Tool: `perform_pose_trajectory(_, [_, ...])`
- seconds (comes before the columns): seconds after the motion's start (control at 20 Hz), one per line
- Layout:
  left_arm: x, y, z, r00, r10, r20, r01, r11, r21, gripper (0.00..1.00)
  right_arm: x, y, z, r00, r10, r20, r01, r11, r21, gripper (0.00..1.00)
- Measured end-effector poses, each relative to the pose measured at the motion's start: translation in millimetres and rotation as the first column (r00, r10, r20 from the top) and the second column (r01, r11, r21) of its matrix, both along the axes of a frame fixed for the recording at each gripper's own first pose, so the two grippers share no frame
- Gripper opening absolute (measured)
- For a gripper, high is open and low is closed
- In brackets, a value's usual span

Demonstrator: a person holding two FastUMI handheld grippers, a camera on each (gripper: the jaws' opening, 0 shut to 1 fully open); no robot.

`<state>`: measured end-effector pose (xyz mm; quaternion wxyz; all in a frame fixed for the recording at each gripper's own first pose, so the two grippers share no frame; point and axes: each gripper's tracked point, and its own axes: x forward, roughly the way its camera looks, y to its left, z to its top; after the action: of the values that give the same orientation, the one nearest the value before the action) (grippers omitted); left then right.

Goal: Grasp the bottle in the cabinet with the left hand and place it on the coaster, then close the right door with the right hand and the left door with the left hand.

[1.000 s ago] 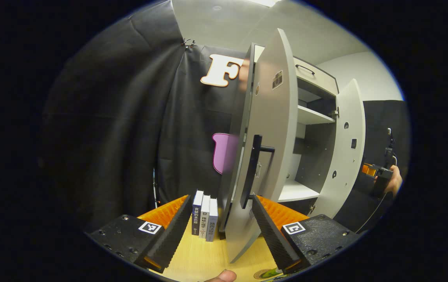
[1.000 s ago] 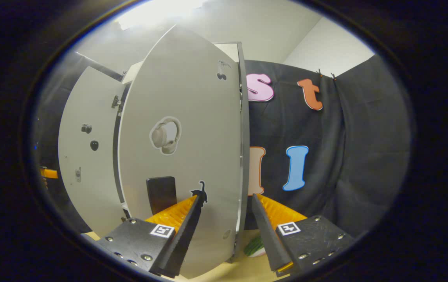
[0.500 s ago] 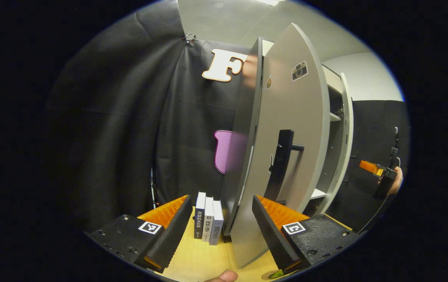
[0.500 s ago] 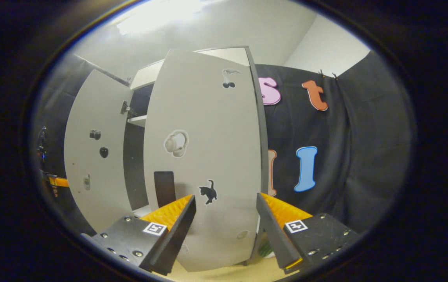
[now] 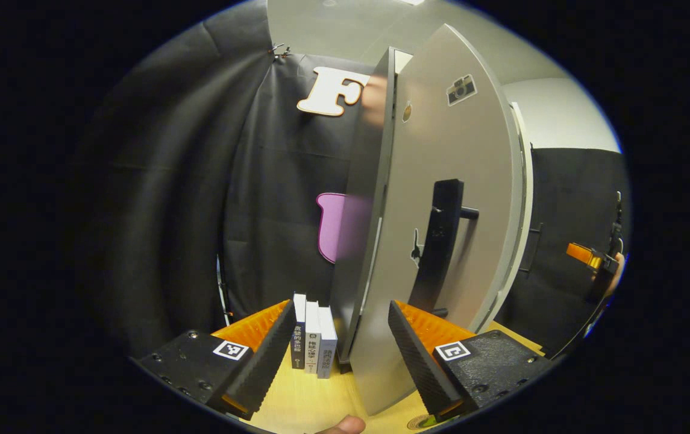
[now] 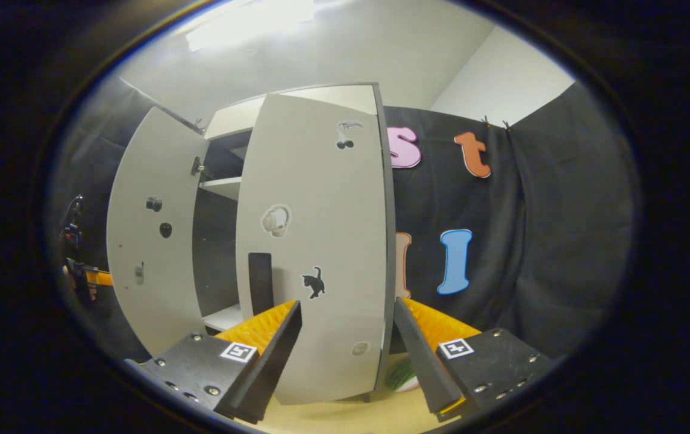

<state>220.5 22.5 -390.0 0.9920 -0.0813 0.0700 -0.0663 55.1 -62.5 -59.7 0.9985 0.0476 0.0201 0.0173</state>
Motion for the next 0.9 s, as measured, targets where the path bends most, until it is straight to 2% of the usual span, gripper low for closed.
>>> perform_pose_trajectory(0.05, [1.7, -0.9, 1.5, 1.0, 0.009, 0.002, -0.009, 1.0, 0.011, 0.96, -6.5, -1.9, 0.0, 1.0, 0.003, -0.002, -0.003, 1.0, -0.002, 0.91])
perform_pose_trajectory(0.1, [2.3, -0.9, 0.8, 1.0, 0.018, -0.001, -0.018, 1.0, 0.015, 1.0, -12.2, -4.4, -0.8, 1.0, 0.01, -0.009, -0.01, 1.0, -0.007, 0.91])
perform_pose_trajectory(0.15, [0.9, -2.7, -0.2, 1.0, 0.026, -0.001, -0.026, 1.0, 0.013, 0.96, -19.3, -5.6, -1.3, 1.0, 0.021, -0.016, -0.021, 1.0, -0.015, 0.92])
perform_pose_trajectory(0.2, [0.6, -3.5, 0.3, 0.999, 0.04, -0.006, -0.04, 0.999, 0.012, 1.0, -25.5, -7.5, -2.1, 0.999, 0.027, -0.021, -0.027, 0.999, -0.022, 0.97])
perform_pose_trajectory(0.25, [-0.7, -4.3, 0.2, 0.999, 0.052, -0.011, -0.051, 0.999, 0.016, 1.0, -32.6, -10.8, -2.1, 0.999, 0.031, -0.032, -0.031, 0.999, -0.024, 0.92])
perform_pose_trajectory(0.3, [-1.5, -4.5, 0.3, 0.998, 0.067, -0.014, -0.067, 0.998, 0.016, 0.95, -39.4, -13.6, -3.3, 0.998, 0.032, -0.045, -0.033, 0.999, -0.018, 0.92])
perform_pose_trajectory(0.35, [-2.5, -6.1, 1.0, 0.996, 0.086, -0.014, -0.085, 0.996, 0.015, 1.0, -46.3, -16.1, -2.9, 0.998, 0.036, -0.058, -0.036, 0.999, -0.005, 0.97])
perform_pose_trajectory(0.4, [-2.6, -6.8, 0.7, 0.995, 0.102, -0.019, -0.102, 0.995, 0.018, 0.94, -55.2, -18.1, -2.8, 0.997, 0.044, -0.068, -0.044, 0.999, 0.006, 0.94])
perform_pose_trajectory(0.5, [-2.4, -10.9, 2.7, 0.993, 0.116, -0.018, -0.116, 0.993, 0.028, 0.94, -74.5, -25.6, 1.6, 0.997, 0.057, -0.055, -0.057, 0.998, 0.0, 0.94])
perform_pose_trajectory(0.6, [-4.4, -21.4, 2.0, 0.994, 0.11, -0.018, -0.109, 0.993, 0.036, 0.94, -88.3, -37.3, 3.4, 0.998, 0.05, -0.04, -0.051, 0.999, -0.008, 0.94])
perform_pose_trajectory(0.8, [-4.5, -29.1, 2.5, 0.986, 0.167, -0.02, -0.167, 0.986, 0.024, 0.94, -111.0, -53.2, -6.4, 0.997, 0.041, -0.061, -0.041, 0.999, -0.003, 0.94])
perform_pose_trajectory(0.9, [-4.2, -33.3, 3.4, 0.985, 0.171, -0.024, -0.17, 0.985, 0.032, 0.94, -117.5, -60.1, -7.3, 0.997, 0.029, -0.065, -0.029, 1.0, -0.009, 0.94])
